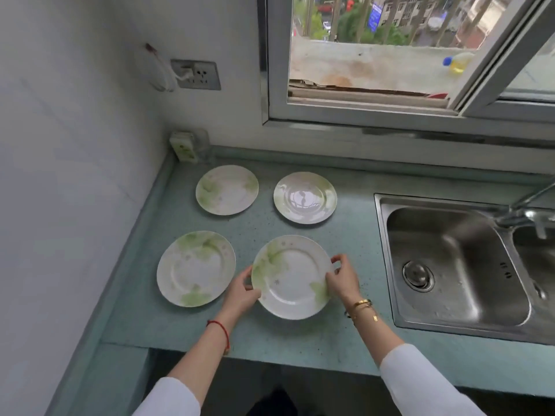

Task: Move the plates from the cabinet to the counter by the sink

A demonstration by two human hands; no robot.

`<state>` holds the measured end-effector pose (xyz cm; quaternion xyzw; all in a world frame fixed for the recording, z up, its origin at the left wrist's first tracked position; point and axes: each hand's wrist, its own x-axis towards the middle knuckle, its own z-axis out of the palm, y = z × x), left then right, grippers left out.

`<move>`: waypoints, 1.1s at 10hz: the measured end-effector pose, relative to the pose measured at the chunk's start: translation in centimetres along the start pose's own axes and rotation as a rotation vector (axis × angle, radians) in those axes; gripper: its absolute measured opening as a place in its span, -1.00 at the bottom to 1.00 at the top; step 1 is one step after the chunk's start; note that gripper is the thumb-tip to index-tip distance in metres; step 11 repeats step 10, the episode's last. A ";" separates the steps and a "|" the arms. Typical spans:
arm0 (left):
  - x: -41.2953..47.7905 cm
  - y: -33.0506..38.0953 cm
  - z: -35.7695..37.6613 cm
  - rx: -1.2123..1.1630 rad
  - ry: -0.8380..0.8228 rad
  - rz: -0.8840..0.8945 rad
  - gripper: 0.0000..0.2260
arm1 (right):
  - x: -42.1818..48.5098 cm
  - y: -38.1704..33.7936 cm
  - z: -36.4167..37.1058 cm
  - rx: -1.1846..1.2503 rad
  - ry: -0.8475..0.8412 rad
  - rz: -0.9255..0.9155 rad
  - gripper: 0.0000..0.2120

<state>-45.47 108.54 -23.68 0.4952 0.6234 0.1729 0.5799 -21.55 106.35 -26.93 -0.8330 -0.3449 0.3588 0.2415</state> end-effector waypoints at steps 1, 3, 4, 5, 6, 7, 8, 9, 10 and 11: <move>1.1 -0.4 -0.3 0.006 -0.027 -0.023 -0.35 | 0.7 0.3 0.8 -0.020 -0.008 0.028 -0.67; 2.5 -1.1 0.0 -0.015 -0.066 -0.046 -0.32 | 1.5 0.4 1.3 -0.057 -0.014 0.062 -0.67; 2.8 -1.2 0.1 -0.028 -0.069 -0.067 -0.31 | 1.7 0.3 1.4 -0.066 -0.012 0.069 -0.67; 2.9 -1.3 0.1 -0.049 -0.076 -0.092 -0.28 | 1.8 0.4 1.5 -0.081 -0.016 0.062 -0.68; 3.3 -1.4 0.1 -0.050 -0.081 -0.105 -0.29 | 1.9 0.3 1.4 -0.098 -0.027 0.064 -0.67; 3.7 -1.8 0.1 -0.049 -0.067 -0.110 -0.29 | 2.2 0.5 1.6 -0.118 -0.027 0.049 -0.68; 3.7 -1.8 0.1 -0.060 -0.074 -0.103 -0.30 | 2.0 0.3 1.4 -0.130 -0.042 0.052 -0.68; 3.2 -2.1 0.0 -0.046 -0.070 -0.085 -0.31 | 1.9 0.7 1.1 -0.134 -0.041 0.036 -0.67; 2.3 -2.0 -0.1 0.009 0.056 -0.035 -0.34 | 1.2 0.8 0.1 -0.056 0.019 0.028 -0.66; 2.3 -2.0 -0.1 0.009 0.056 -0.035 -0.34 | 1.2 0.8 0.1 -0.056 0.019 0.028 -0.66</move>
